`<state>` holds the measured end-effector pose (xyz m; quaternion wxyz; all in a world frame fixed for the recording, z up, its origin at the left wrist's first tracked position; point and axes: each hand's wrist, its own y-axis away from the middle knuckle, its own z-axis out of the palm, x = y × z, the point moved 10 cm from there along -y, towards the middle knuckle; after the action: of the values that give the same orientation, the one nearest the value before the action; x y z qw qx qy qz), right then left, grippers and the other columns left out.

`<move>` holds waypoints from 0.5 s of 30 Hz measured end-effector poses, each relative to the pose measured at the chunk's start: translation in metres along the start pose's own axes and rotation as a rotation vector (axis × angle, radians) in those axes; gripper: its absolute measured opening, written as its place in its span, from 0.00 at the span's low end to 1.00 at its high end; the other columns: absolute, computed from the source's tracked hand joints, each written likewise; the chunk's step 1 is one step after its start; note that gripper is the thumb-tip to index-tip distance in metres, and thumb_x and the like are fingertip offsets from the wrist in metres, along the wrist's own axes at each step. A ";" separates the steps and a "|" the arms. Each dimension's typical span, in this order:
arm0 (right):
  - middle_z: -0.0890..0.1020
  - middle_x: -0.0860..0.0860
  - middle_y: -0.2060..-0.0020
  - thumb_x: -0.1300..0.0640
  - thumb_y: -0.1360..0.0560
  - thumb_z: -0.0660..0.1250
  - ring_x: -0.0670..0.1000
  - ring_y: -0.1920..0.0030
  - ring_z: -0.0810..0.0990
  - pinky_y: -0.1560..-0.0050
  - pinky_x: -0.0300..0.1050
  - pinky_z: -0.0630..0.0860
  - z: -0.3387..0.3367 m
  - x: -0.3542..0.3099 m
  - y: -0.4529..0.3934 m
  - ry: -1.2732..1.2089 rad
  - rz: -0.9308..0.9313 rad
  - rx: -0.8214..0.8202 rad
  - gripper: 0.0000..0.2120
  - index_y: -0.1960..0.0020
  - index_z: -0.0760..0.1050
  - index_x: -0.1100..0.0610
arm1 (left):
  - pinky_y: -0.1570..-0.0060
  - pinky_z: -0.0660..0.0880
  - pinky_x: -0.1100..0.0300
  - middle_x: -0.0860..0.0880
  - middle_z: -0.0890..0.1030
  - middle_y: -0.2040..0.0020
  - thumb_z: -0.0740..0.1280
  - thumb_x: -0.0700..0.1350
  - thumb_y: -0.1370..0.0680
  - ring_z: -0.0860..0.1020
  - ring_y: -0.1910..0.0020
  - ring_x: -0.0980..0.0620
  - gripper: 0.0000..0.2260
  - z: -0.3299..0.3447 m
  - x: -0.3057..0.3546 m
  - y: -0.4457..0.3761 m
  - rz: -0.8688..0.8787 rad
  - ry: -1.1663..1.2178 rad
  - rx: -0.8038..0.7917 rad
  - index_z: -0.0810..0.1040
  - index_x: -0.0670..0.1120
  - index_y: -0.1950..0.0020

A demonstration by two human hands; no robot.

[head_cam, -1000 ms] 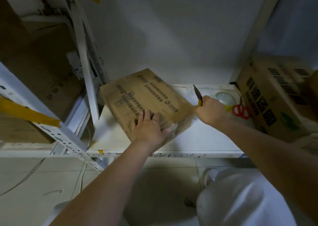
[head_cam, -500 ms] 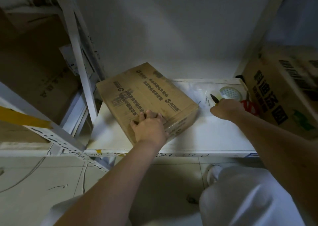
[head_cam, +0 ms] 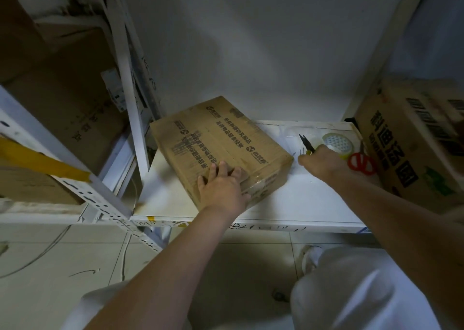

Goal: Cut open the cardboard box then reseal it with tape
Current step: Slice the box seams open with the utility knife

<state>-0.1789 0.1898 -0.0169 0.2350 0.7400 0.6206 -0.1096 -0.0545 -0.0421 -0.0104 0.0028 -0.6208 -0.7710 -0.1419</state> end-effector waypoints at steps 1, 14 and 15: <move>0.76 0.56 0.56 0.47 0.27 0.66 0.57 0.56 0.76 0.57 0.45 0.71 0.003 0.004 0.004 -0.013 -0.011 0.010 0.19 0.46 0.69 0.62 | 0.25 0.49 0.40 0.47 0.51 0.21 0.63 0.59 0.23 0.48 0.21 0.44 0.31 0.000 -0.002 0.002 0.006 0.018 0.014 0.57 0.54 0.23; 0.71 0.61 0.42 0.44 0.26 0.63 0.61 0.41 0.70 0.44 0.52 0.72 0.067 0.075 0.033 0.367 -0.090 -0.016 0.25 0.38 0.66 0.62 | 0.26 0.48 0.39 0.47 0.54 0.21 0.60 0.55 0.20 0.50 0.22 0.46 0.25 0.000 -0.008 0.015 -0.023 0.036 0.086 0.59 0.53 0.25; 0.71 0.60 0.41 0.42 0.25 0.63 0.61 0.40 0.70 0.43 0.53 0.72 0.069 0.078 0.032 0.395 -0.090 -0.018 0.26 0.37 0.66 0.61 | 0.26 0.48 0.39 0.47 0.53 0.21 0.59 0.55 0.20 0.49 0.22 0.46 0.25 0.001 -0.008 0.015 -0.025 0.033 0.084 0.59 0.53 0.24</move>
<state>-0.1231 0.2199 -0.1051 0.1101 0.7164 0.6882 0.0326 -0.0383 -0.0467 -0.0092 0.0397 -0.6082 -0.7837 -0.1195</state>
